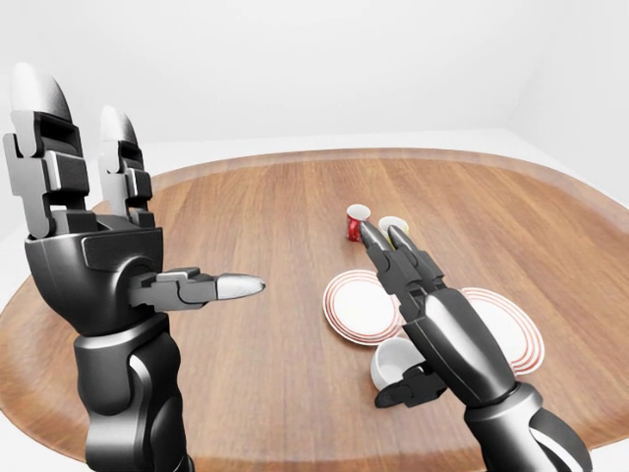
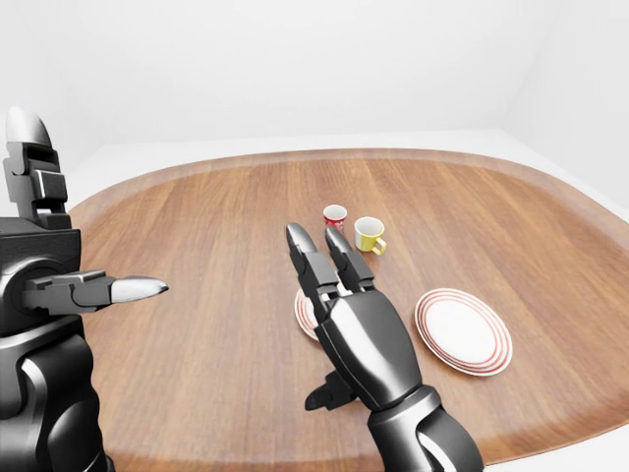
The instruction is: Put the white mug on the left plate.
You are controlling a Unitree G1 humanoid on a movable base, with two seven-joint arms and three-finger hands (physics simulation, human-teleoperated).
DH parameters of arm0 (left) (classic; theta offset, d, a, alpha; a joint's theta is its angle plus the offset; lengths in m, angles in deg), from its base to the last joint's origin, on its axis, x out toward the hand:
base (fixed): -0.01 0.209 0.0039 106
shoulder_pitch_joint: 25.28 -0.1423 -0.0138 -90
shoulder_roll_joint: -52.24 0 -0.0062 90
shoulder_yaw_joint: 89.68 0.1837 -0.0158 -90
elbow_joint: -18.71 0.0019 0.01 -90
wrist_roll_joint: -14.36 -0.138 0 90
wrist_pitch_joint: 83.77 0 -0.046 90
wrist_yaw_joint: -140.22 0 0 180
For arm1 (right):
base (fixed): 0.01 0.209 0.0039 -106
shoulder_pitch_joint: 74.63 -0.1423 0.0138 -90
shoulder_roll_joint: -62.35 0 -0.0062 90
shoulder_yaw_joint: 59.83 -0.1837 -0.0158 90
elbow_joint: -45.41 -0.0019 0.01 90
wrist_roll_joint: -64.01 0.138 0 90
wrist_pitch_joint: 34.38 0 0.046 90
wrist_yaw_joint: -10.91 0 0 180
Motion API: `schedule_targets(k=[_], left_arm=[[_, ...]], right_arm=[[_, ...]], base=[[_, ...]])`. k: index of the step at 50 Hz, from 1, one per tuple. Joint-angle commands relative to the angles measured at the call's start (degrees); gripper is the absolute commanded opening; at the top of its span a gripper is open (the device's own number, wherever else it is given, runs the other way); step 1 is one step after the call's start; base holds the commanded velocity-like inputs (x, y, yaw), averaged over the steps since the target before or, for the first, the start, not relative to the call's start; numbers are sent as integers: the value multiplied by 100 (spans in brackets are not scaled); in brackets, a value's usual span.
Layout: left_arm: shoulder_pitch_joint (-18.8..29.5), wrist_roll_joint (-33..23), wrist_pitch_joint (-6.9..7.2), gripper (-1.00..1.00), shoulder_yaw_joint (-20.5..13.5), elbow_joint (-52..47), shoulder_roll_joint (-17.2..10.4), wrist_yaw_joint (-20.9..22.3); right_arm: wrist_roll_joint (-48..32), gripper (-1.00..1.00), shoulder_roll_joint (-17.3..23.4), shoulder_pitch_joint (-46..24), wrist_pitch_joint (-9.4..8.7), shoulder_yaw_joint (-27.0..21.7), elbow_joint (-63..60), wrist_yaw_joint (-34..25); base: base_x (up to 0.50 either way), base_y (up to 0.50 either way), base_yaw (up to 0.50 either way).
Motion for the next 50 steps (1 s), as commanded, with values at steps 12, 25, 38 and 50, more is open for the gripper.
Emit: schedule_targets(k=[12, 25, 38, 50], left_arm=[[-8, -7, 0, 100, -9, -2, 2, 5], [-7, -7, 0, 100, -15, 6, 1, -2], [-5, -6, 0, 100, -5, 1, 2, -1], [1, -12, 0, 100, -4, 3, 3, -3]], right_arm=[[237, 100, 151, 896, 0, -375, 0, 0], [368, 100, 884, 1255, 0, 24, 0, 0], [148, 100, 1168, 1106, 0, 3, 165, 0], [30, 100, 962, 996, 0, -423, 258, 0]], base=[[0, 0, 0], [0, 0, 0], [0, 0, 0], [0, 0, 0]])
